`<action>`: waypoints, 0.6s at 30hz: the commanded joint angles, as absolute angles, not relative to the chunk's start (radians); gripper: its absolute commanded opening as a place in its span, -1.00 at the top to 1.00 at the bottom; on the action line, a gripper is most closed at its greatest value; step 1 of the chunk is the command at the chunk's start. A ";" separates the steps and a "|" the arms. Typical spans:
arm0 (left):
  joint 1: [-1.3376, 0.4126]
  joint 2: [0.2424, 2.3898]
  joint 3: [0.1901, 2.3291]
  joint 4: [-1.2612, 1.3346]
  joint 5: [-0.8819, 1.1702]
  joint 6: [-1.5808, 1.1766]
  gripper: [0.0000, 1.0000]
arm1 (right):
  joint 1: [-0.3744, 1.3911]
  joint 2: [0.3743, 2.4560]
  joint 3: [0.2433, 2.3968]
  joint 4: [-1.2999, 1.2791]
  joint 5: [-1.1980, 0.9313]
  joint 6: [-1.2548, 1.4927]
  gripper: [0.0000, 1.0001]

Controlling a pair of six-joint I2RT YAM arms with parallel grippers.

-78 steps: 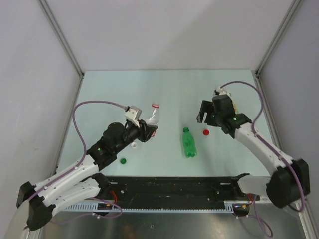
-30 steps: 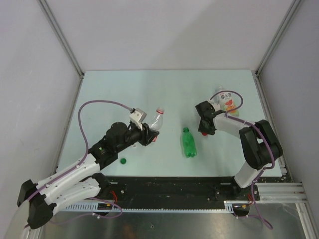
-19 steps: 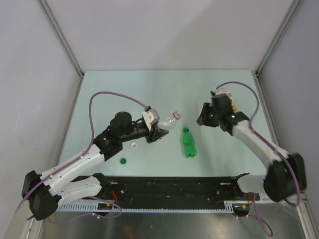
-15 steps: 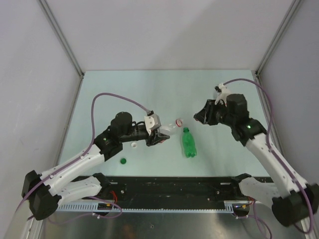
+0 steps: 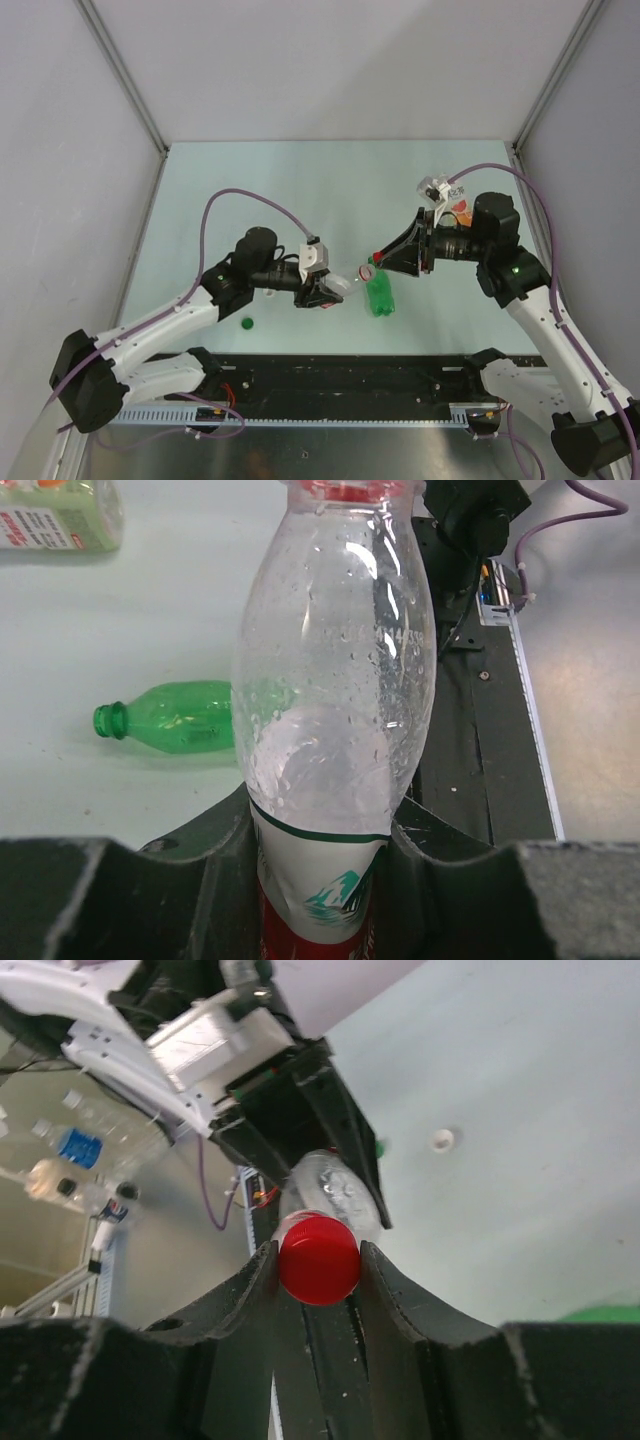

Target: Screw on the bottle caps

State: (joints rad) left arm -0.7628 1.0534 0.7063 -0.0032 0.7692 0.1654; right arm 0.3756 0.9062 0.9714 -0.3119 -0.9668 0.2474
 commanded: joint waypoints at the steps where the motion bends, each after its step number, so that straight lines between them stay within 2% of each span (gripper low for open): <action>1: -0.760 1.083 0.717 0.013 0.818 0.146 0.38 | 0.371 0.897 0.997 -0.250 -1.115 0.231 0.53; 10: -0.760 1.117 0.739 0.013 0.831 0.126 0.38 | 0.375 0.918 1.020 -0.416 -1.018 0.103 0.52; 18: -0.761 1.124 0.752 0.014 0.802 0.110 0.39 | 0.409 0.941 1.022 -0.423 -1.008 0.087 0.50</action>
State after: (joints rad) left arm -0.7628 1.1202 0.7071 -0.0036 0.8104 0.1310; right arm 0.3836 0.9360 0.9771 -0.4152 -1.0130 0.1146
